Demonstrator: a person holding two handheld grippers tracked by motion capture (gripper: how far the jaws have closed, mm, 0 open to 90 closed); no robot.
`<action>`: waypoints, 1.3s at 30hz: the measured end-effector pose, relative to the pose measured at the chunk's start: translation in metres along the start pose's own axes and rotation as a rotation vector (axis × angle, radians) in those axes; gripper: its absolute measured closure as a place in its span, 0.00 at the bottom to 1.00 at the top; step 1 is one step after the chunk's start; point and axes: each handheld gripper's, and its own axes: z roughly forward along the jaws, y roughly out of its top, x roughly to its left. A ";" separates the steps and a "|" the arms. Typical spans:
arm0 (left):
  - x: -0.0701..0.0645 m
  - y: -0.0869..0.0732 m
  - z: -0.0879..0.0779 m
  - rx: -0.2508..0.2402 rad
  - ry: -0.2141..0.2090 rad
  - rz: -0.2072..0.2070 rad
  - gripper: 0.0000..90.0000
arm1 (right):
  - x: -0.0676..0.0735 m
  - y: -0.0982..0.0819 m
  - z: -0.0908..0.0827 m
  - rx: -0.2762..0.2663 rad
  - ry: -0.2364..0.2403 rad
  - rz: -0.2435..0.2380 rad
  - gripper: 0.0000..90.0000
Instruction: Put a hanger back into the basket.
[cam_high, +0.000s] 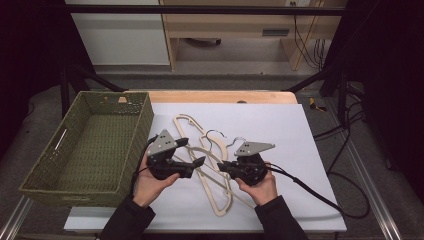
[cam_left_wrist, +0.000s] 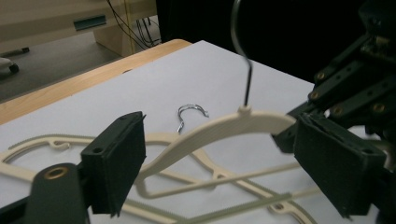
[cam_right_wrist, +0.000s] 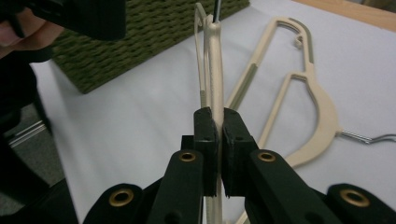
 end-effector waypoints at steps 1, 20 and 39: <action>-0.001 -0.003 -0.004 0.000 -0.005 0.003 0.17 | 0.002 0.000 -0.004 -0.001 0.014 -0.008 0.97; -0.020 -0.035 0.003 0.169 -0.090 0.140 0.61 | 0.021 -0.017 -0.011 0.058 0.215 -0.127 0.97; -0.035 -0.034 0.001 0.215 -0.177 0.100 0.91 | 0.014 -0.020 -0.014 -0.041 0.048 -0.138 0.66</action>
